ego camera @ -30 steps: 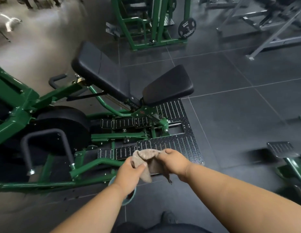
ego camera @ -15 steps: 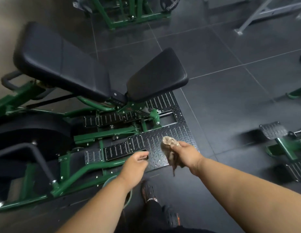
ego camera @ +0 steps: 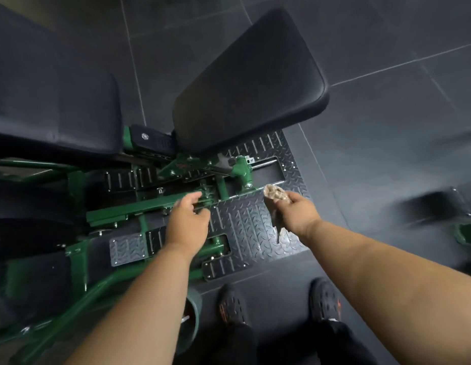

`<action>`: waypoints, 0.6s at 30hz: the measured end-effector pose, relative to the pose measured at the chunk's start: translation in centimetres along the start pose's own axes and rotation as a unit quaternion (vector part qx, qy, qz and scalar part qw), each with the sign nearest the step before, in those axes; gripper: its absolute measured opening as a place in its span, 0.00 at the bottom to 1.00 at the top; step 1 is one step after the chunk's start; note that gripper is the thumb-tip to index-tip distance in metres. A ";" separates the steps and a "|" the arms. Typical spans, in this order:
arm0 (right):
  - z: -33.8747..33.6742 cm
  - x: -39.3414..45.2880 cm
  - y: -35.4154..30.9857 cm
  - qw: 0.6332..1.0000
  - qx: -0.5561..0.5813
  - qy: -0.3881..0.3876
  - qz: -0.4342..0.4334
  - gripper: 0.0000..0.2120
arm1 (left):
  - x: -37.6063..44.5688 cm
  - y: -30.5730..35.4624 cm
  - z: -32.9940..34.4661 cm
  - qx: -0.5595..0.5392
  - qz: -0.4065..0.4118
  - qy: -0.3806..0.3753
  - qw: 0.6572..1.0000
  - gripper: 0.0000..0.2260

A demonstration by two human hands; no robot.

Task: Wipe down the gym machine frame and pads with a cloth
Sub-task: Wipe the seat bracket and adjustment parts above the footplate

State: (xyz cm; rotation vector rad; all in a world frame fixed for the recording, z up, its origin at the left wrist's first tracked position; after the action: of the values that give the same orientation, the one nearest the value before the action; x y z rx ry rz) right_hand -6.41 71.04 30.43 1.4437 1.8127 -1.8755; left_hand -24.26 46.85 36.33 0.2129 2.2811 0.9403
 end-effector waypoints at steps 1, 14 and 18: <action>0.5 2.2 0.0 1.000 -0.001 -0.005 -0.010 0.08 | 1.5 0.2 -0.1 0.020 0.010 0.044 0.999 0.22; 6.6 23.7 0.8 0.972 -0.151 -0.021 -0.178 0.22 | 12.0 1.6 1.8 0.058 0.157 0.342 0.925 0.45; 8.8 25.4 -1.4 0.951 -0.154 0.002 -0.268 0.20 | 10.8 2.8 2.0 0.099 0.256 0.433 0.859 0.46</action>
State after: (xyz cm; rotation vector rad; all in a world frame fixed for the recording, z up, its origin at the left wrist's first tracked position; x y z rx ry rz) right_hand -25.06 76.28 11.79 0.9071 2.5525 -1.6652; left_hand -31.61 54.15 31.66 0.6119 3.2592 1.2301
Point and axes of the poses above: each hand's wrist, its own x-axis towards the middle knuckle, its own z-axis out of the palm, y = z × x, the point moved 9 cm from there along x, towards the middle knuckle, and after that the axes turned 6 degrees about -y, right-handed, at the moved point
